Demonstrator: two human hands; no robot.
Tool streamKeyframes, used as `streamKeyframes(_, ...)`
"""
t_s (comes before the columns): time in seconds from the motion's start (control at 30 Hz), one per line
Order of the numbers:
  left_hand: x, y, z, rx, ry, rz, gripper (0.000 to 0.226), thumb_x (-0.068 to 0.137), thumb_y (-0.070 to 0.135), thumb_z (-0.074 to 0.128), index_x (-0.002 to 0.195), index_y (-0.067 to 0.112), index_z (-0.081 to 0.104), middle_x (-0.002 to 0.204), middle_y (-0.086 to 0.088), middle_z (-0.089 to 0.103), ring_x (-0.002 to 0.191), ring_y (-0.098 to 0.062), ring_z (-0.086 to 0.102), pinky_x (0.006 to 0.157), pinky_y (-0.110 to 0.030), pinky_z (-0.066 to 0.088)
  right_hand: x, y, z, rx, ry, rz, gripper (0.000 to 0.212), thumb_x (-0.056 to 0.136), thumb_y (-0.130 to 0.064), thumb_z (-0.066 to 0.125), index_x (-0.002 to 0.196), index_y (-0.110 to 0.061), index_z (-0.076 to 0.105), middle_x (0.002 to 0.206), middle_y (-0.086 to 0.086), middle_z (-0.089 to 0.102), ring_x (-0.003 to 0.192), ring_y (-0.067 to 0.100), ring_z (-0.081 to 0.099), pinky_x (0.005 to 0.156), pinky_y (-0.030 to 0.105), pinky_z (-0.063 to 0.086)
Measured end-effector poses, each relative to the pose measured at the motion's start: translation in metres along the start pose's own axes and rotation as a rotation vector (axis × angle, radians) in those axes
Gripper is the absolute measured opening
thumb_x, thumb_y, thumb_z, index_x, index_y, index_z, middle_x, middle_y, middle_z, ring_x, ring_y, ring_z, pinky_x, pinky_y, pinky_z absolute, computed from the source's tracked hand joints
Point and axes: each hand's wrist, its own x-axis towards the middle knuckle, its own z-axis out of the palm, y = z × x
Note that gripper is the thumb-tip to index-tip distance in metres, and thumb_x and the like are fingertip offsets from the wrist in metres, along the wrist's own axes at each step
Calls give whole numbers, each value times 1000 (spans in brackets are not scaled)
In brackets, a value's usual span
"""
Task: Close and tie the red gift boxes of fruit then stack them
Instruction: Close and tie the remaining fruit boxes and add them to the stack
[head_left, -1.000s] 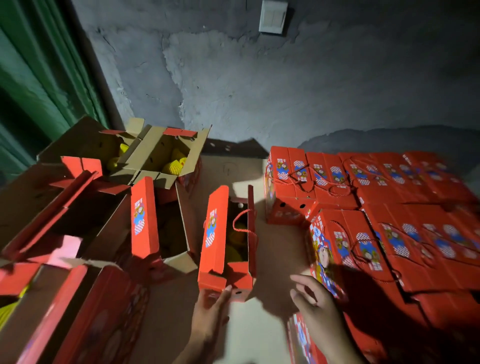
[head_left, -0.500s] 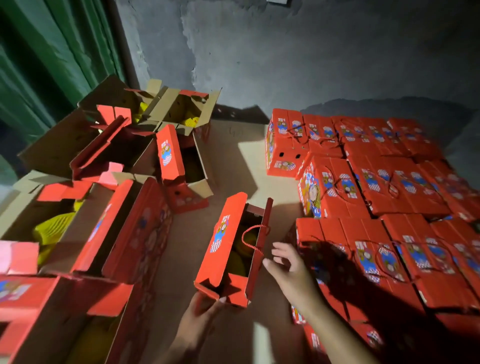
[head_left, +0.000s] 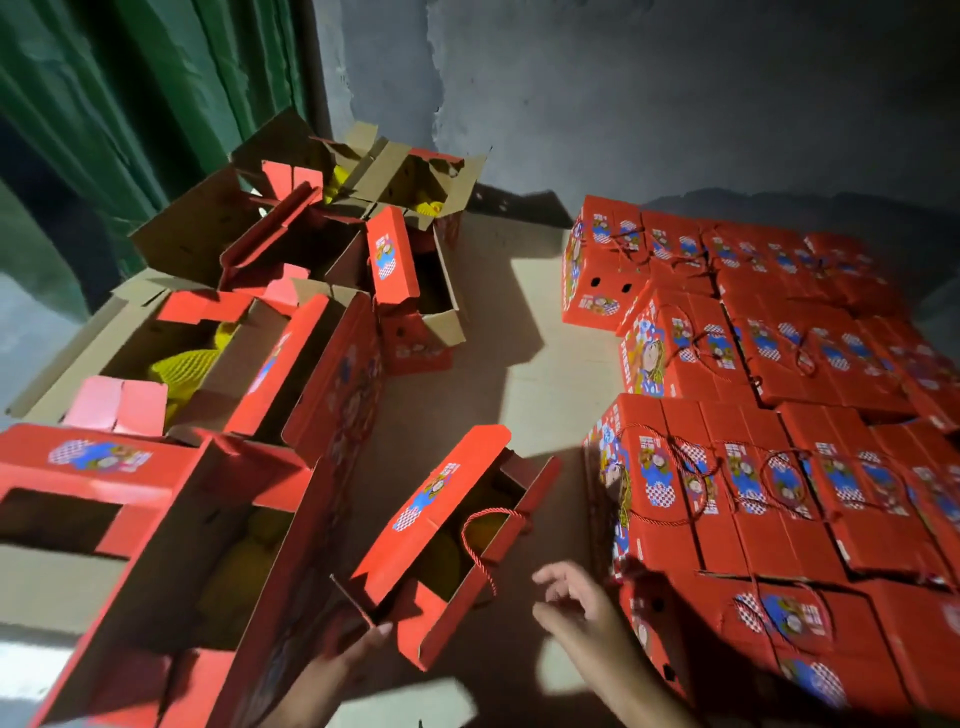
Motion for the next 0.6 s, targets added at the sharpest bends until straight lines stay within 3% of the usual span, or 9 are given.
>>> streamKeyframes(0.07,-3,-5,-3,-29,82,-86,45,88,15,77,130,11,64,134,-11,63,126,-30,55,103,-45,45,-7,-10,14,8,-79,-36,22,79,-32,84,96,-24,72,81,-7,62,76,2,58,76,18,46)
streamKeyframes(0.13,-5,-6,0,-40,69,-70,34,80,24,81,113,22,74,114,2,75,110,-20,64,87,-32,52,-10,-23,32,-47,-116,-71,34,73,-52,81,86,-22,72,76,-8,64,73,2,58,74,25,47)
streamKeyframes(0.2,-11,-5,-2,-28,8,-46,23,69,39,84,92,39,79,91,21,77,96,-7,69,76,-29,56,-11,-36,48,-93,-120,-147,36,79,-48,76,71,-16,62,63,-6,53,64,5,48,65,31,41)
streamKeyframes(0.3,-17,-6,-6,-54,-18,-83,27,60,55,83,86,55,76,92,28,74,95,-2,65,85,-35,55,-20,-41,56,-81,-158,-194,38,85,-39,73,66,-13,52,61,-7,43,63,5,41,63,31,35)
streamKeyframes(0.4,-15,-11,-7,-45,-40,-115,14,84,45,76,97,42,73,117,12,69,114,-17,60,104,-47,51,-34,-30,44,-32,-233,-176,36,88,-37,73,62,-15,60,70,-3,55,70,10,57,74,37,46)
streamKeyframes(0.5,-13,-12,-4,-107,-5,-123,9,98,31,65,105,30,69,126,-1,65,121,-22,57,102,-45,49,-58,-13,28,-64,-246,-135,44,91,-46,71,58,-19,62,75,7,61,74,22,63,80,43,47)
streamKeyframes(0.6,-10,-12,-2,-173,13,-128,26,100,27,63,122,13,66,129,-9,63,120,-23,56,104,-42,45,-78,-2,12,-29,-173,-42,63,76,-76,70,69,-14,72,69,15,70,61,28,64,66,43,49)
